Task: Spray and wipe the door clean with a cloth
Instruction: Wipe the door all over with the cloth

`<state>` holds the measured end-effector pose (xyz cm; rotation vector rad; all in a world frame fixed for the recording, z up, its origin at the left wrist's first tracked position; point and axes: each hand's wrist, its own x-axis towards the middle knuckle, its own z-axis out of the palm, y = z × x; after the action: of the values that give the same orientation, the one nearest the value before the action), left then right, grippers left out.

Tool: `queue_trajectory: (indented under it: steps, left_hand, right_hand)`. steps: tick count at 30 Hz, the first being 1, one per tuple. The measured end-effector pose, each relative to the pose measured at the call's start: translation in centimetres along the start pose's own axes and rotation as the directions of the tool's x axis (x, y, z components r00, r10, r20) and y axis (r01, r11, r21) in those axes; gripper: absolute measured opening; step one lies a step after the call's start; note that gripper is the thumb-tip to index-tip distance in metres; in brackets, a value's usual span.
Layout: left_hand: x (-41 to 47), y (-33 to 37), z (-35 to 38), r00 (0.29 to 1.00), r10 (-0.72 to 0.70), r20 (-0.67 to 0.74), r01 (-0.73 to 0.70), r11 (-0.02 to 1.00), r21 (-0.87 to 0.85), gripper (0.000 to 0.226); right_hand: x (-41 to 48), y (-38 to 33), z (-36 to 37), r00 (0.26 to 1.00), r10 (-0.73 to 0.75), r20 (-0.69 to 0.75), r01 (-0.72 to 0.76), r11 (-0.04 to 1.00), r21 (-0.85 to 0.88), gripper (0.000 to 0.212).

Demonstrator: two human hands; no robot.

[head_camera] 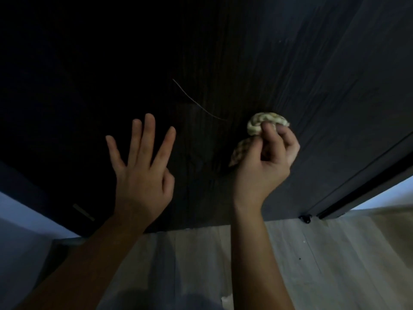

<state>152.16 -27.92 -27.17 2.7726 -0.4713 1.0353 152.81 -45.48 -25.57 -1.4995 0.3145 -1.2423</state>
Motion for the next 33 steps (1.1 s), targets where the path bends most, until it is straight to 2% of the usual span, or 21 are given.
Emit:
queue_trajectory:
  steps: [1, 2, 4, 6, 8, 11, 13, 15, 17, 18, 20, 22, 24, 25, 28, 30, 33]
  left_hand:
    - [-0.1, -0.2, 0.0, 1.0, -0.003, 0.001, 0.003, 1.0, 0.001, 0.084]
    - [-0.1, -0.3, 0.0, 1.0, -0.01, 0.006, 0.01, 1.0, 0.001, 0.085]
    - [-0.3, -0.4, 0.1, 1.0, -0.021, 0.018, 0.021, 1.0, -0.001, 0.086]
    - [-0.3, -0.3, 0.1, 0.999, -0.026, 0.02, 0.026, 1.0, -0.005, 0.085]
    - [-0.2, -0.2, 0.0, 0.999, -0.029, 0.023, 0.029, 0.999, -0.015, 0.085]
    - [-0.4, -0.4, -0.3, 0.999, -0.023, 0.022, 0.023, 1.0, -0.007, 0.083]
    - [-0.5, -0.5, -0.3, 1.0, -0.016, 0.027, 0.016, 1.0, 0.002, 0.083]
    - [-0.5, -0.6, -0.3, 0.999, -0.009, 0.031, 0.009, 1.0, -0.002, 0.083]
    - [-0.5, -0.7, -0.2, 0.999, -0.005, 0.032, 0.005, 1.0, -0.005, 0.081]
    - [-0.5, -0.7, -0.2, 0.999, -0.005, 0.035, 0.005, 1.0, -0.007, 0.08]
    - [-0.4, -0.8, -0.3, 0.999, -0.005, 0.043, 0.006, 1.0, -0.008, 0.082]
    - [-0.5, -0.8, -0.4, 0.999, -0.006, 0.045, 0.006, 1.0, -0.002, 0.082]
    - [-0.5, -0.8, -0.3, 0.999, -0.009, 0.046, 0.009, 1.0, -0.003, 0.081]
    - [-0.6, -0.8, -0.4, 0.999, -0.011, 0.045, 0.012, 1.0, -0.007, 0.08]
    - [-0.5, -0.7, -0.7, 1.0, -0.009, -0.001, 0.009, 1.0, -0.029, 0.074]
    - [-0.4, -0.4, -1.3, 0.998, -0.032, -0.058, 0.028, 0.997, -0.076, 0.068]
    - [0.0, 0.2, -2.9, 0.986, -0.115, -0.122, 0.08, 0.963, -0.258, 0.057]
  right_hand:
    - [-0.4, -0.4, 0.4, 1.0, 0.015, -0.011, -0.014, 1.0, 0.008, 0.026]
    - [-1.2, -0.9, 1.1, 0.999, -0.04, 0.015, 0.04, 0.999, -0.021, 0.027]
    - [-3.3, -1.5, 2.3, 0.965, -0.189, 0.181, 0.198, 0.98, -0.034, 0.027]
    - [-4.1, -1.9, 2.5, 0.919, -0.254, 0.301, 0.273, 0.962, -0.022, 0.025]
    - [-2.8, -1.3, 1.9, 0.945, -0.235, 0.227, 0.249, 0.968, -0.038, 0.026]
    - [-0.3, -0.8, 0.9, 0.999, -0.046, -0.011, 0.046, 0.999, 0.006, 0.026]
    - [-1.0, -1.4, 1.8, 0.999, -0.041, -0.036, 0.042, 0.999, 0.013, 0.026]
    - [-3.3, -2.2, 3.1, 0.983, -0.149, 0.104, 0.15, 0.989, -0.007, 0.026]
    - [-5.0, -2.6, 3.4, 0.933, -0.227, 0.28, 0.237, 0.972, -0.003, 0.024]
    - [-4.9, -2.4, 3.1, 0.919, -0.246, 0.307, 0.258, 0.966, 0.001, 0.024]
    - [-3.5, -1.6, 2.3, 0.952, -0.218, 0.213, 0.225, 0.974, -0.009, 0.026]
    - [-1.7, -1.4, 1.6, 0.996, -0.082, 0.046, 0.08, 0.996, 0.032, 0.028]
    - [-1.7, -2.0, 2.1, 1.0, 0.006, -0.019, -0.004, 0.996, 0.087, 0.027]
    - [-2.2, -2.4, 2.6, 1.0, -0.028, -0.004, 0.028, 0.997, 0.071, 0.026]
    - [-4.3, -3.1, 3.6, 0.967, -0.172, 0.19, 0.168, 0.985, 0.035, 0.024]
    - [-4.3, -3.2, 3.3, 0.949, -0.177, 0.261, 0.172, 0.984, 0.041, 0.023]
    - [-3.5, -4.5, 2.3, 0.93, -0.135, 0.342, 0.126, 0.991, 0.05, 0.024]
